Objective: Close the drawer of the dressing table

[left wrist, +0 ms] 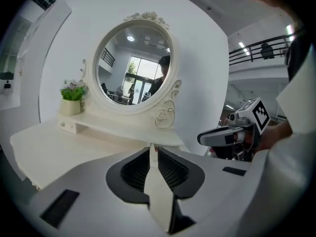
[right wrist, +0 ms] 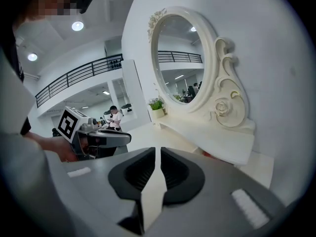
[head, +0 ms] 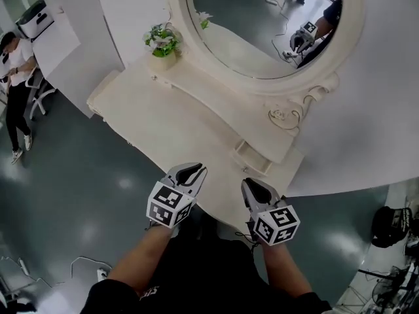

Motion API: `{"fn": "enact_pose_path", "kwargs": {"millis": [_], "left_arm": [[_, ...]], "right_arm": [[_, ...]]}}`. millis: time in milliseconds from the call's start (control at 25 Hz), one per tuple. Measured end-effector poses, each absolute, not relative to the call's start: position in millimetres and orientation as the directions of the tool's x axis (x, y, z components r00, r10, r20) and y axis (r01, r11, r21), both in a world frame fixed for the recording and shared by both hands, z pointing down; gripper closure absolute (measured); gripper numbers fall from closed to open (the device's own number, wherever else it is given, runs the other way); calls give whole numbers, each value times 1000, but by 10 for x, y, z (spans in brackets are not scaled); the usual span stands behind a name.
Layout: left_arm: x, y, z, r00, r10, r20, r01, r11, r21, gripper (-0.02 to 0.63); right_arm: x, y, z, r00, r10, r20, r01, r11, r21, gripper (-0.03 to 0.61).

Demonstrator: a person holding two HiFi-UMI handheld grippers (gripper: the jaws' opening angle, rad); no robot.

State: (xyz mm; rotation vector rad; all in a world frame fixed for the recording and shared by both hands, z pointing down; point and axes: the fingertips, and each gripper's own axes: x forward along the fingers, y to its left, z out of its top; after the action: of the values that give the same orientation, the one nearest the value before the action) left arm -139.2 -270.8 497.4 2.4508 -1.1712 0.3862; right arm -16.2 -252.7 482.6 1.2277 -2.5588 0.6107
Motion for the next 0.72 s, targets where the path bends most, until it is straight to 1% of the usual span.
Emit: {"fn": "enact_pose_path", "kwargs": {"millis": [240, 320, 440, 600, 720], "left_arm": [[-953, -2857, 5239, 654, -606, 453, -745, -620, 247, 532], [-802, -2887, 5374, 669, -574, 472, -728, -634, 261, 506], [-570, -2924, 5592, 683, -527, 506, -704, -660, 263, 488], [-303, -2963, 5866, 673, -475, 567, -670, -716, 195, 488], [-183, -3030, 6011, 676, -456, 579, -663, -719, 209, 488]], "right_arm": [[114, -2600, 4901, -587, -718, 374, -810, 512, -288, 534], [193, -2613, 4903, -579, -729, 365, -815, 497, -298, 534], [303, -2631, 4891, -572, -743, 348, -817, 481, -319, 534], [339, -2628, 4798, -583, -749, 315, -807, 486, -337, 535], [332, -2624, 4786, -590, -747, 307, -801, 492, -341, 535]]}}
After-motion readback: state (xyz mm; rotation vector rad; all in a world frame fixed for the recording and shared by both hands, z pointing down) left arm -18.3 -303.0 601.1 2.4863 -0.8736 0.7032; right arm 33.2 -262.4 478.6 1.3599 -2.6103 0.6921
